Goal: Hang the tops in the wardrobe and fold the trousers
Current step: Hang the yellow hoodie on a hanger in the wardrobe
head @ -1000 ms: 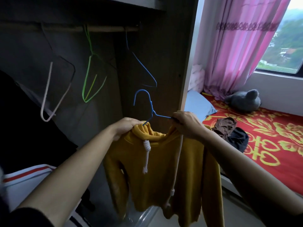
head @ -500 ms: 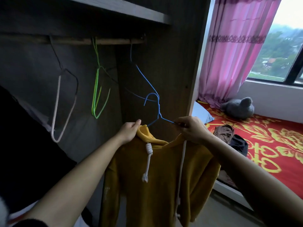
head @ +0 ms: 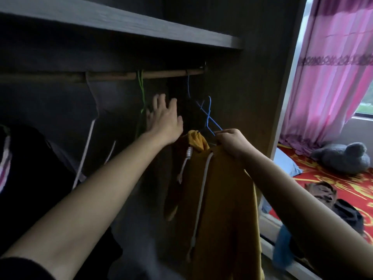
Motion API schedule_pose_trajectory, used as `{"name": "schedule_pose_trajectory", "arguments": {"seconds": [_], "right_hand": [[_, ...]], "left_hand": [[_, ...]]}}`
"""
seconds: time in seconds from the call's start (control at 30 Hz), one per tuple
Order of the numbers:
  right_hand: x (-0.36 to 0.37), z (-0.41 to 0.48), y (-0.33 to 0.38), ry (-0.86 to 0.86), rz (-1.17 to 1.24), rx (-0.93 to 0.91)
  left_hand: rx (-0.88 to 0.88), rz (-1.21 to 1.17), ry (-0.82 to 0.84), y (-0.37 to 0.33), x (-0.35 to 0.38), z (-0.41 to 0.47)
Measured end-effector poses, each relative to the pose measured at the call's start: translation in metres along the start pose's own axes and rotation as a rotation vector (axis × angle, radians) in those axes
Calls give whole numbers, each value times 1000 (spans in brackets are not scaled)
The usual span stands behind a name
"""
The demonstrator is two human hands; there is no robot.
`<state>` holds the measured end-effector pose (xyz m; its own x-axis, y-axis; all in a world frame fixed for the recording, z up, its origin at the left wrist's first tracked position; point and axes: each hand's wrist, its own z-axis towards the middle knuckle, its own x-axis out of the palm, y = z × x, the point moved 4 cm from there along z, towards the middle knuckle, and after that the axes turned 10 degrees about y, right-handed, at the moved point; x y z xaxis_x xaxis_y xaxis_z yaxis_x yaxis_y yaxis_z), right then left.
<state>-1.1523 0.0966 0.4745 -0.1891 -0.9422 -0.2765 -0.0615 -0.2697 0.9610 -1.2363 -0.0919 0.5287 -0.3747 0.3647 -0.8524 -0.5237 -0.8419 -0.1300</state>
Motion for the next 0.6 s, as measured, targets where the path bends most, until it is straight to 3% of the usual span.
{"name": "schedule_pose_trajectory", "arguments": {"seconds": [0.2, 0.4, 0.6], "right_hand": [[13, 61, 57, 186, 7, -168], [33, 109, 103, 103, -112, -429], [54, 151, 67, 126, -413, -320]], "left_hand": [[-153, 462, -42, 49, -45, 58], [-171, 503, -101, 80, -33, 62], [-183, 533, -184, 85, -27, 72]]}}
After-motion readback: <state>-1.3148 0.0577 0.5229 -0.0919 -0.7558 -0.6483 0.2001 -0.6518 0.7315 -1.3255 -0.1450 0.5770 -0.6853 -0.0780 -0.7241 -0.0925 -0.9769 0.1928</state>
